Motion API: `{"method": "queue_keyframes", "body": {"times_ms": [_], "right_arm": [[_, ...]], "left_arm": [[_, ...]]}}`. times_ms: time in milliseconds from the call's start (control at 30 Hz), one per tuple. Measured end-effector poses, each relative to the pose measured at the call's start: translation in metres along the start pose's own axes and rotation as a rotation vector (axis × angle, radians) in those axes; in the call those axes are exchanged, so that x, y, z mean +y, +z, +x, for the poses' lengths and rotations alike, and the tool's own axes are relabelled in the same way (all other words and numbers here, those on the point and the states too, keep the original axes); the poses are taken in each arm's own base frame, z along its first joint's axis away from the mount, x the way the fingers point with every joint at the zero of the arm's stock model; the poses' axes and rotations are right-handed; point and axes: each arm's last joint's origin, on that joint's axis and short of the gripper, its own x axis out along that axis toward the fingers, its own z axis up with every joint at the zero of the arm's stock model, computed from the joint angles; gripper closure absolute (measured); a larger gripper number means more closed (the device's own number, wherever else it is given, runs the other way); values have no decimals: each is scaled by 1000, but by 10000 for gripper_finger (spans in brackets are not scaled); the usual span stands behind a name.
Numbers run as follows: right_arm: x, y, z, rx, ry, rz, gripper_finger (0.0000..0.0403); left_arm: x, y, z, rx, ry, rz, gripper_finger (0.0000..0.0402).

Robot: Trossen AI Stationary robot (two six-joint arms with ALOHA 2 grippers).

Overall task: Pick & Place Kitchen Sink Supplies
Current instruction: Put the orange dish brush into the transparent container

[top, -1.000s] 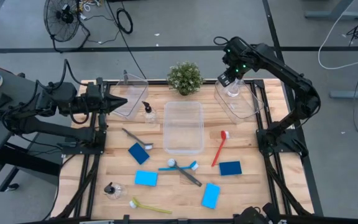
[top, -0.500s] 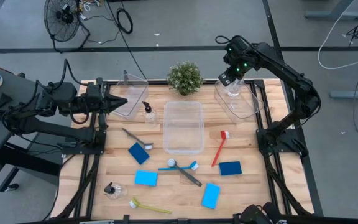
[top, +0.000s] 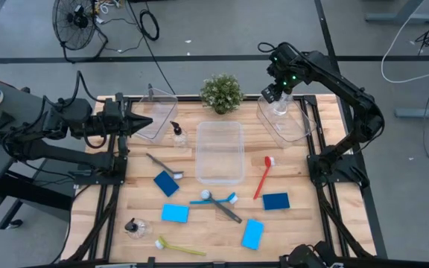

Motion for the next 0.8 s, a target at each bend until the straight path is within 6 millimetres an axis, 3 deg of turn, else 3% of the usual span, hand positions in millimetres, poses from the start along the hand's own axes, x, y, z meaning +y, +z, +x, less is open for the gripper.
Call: {"method": "queue_keyframes", "body": {"times_ms": [567, 800], "right_arm": [[-1, 2, -1, -22, -43, -48, 229], [5, -5, -15, -63, -3, -153, 229]], "left_arm": [[0, 0, 0, 0, 0, 0, 385], [0, 0, 0, -1, 0, 0, 385]]}}
